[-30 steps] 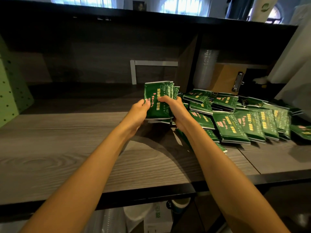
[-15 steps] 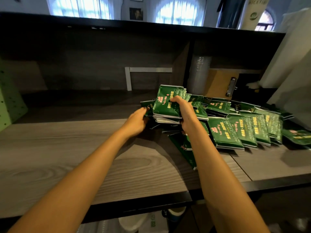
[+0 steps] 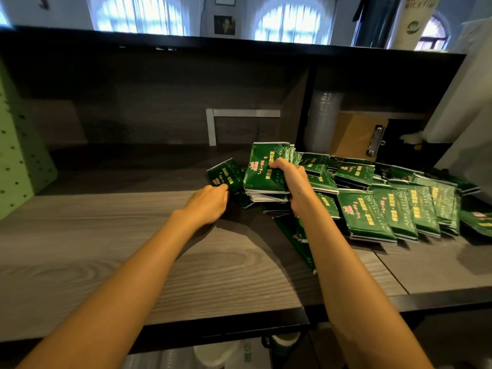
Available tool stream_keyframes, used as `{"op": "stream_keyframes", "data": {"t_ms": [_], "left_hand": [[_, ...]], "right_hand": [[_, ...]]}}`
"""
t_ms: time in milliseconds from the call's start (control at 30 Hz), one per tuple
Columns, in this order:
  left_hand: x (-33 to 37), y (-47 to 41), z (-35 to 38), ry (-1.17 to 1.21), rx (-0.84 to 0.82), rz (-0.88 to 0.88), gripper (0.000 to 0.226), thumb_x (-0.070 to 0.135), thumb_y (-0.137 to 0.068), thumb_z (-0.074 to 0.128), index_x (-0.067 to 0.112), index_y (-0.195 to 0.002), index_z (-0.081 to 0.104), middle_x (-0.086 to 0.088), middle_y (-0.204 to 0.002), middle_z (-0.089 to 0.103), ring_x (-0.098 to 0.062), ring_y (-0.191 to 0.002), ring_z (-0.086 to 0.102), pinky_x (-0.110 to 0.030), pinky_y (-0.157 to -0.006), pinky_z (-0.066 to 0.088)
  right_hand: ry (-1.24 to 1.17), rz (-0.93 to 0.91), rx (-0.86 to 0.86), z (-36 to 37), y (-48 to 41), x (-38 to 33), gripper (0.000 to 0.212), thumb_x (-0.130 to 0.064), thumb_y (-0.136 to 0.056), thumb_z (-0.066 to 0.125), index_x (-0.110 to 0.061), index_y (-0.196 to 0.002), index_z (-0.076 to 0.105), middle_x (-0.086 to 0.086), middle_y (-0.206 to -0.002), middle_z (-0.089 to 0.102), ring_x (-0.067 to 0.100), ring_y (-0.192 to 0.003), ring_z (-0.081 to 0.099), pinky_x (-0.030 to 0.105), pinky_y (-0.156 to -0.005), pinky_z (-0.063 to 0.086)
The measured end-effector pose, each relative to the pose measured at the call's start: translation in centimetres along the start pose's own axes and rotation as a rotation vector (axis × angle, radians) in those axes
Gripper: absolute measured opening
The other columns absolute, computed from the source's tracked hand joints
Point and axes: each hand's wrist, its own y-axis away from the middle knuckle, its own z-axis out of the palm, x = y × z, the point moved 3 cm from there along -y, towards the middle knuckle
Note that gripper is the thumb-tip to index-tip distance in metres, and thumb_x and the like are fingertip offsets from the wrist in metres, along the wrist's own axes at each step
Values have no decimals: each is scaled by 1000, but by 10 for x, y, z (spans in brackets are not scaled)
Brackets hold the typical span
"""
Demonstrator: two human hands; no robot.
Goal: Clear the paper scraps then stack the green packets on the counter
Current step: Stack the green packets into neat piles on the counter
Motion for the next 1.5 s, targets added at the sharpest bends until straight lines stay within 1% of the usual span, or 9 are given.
{"op": "stream_keyframes", "data": {"t_ms": [233, 433, 600, 767, 967, 1100, 1233, 1367, 1500], "left_hand": [[-14, 8, -22, -72, 287, -220, 35, 27, -99, 42, -1, -94, 62, -21, -102, 62, -37, -95, 58, -38, -73, 41], [-29, 9, -13, 76, 87, -513, 78, 48, -84, 62, 6, -140, 27, -23, -139, 39, -39, -129, 36, -46, -100, 35], [-32, 2, -12, 497, 70, -495, 94, 18, -77, 75, 10, -147, 13, -18, -140, 40, -35, -129, 39, -45, -104, 38], [-45, 0, -8, 924, 35, -556, 64, -3, -72, 74, 0, -128, 44, -13, -128, 53, -30, -116, 52, -39, -97, 44], [-44, 7, -26, 1203, 197, -502, 16, 18, -95, 52, 11, -108, 56, -4, -92, 63, -14, -75, 58, -26, -60, 43], [-31, 18, -43, 1348, 270, -369, 12, 24, -96, 50, 16, -100, 56, 2, -87, 64, -10, -76, 60, -23, -61, 48], [-9, 22, -44, 1419, 180, -190, 8, 20, -94, 54, 16, -99, 59, 1, -92, 68, -8, -81, 66, -18, -64, 55], [3, 16, -28, 1332, 223, -184, 16, 19, -97, 48, 12, -111, 47, 1, -101, 61, -8, -87, 60, -19, -71, 49], [2, 10, -16, 1271, 248, -236, 19, 22, -98, 45, 9, -107, 34, -4, -110, 53, -13, -96, 55, -27, -82, 45]], "right_hand": [[7, -19, 1, 4, 4, -1, 75, -29, -83, 64, -8, -141, 21, 7, -125, 44, 20, -104, 43, 34, -83, 30], [13, -26, -13, 7, 7, -2, 77, -29, -83, 64, -9, -142, 20, 7, -129, 46, 21, -109, 46, 34, -84, 32], [41, -37, -23, 10, 8, -1, 83, -30, -82, 64, -10, -146, 15, 8, -137, 41, 24, -120, 43, 36, -87, 32], [58, -51, -41, 11, 9, -1, 73, -28, -83, 64, -10, -141, 23, 5, -122, 48, 20, -105, 46, 35, -83, 33], [63, -67, -45, 15, 12, -1, 71, -28, -82, 64, -11, -140, 25, 7, -129, 49, 22, -111, 49, 36, -82, 35], [95, -93, -62, 17, 14, 0, 78, -29, -85, 63, -13, -146, 16, 5, -135, 44, 20, -110, 45, 34, -83, 33], [132, -110, -92, 21, 16, 2, 87, -31, -86, 63, -15, -150, 5, 7, -148, 32, 26, -131, 36, 35, -90, 31], [122, -154, -107, 29, 19, 4, 85, -31, -83, 65, -17, -148, 11, 3, -141, 40, 23, -125, 44, 42, -104, 37], [137, -206, -146, 37, 25, 5, 75, -27, -90, 58, -13, -148, 12, -5, -136, 42, 14, -119, 43, 30, -96, 36]]}}
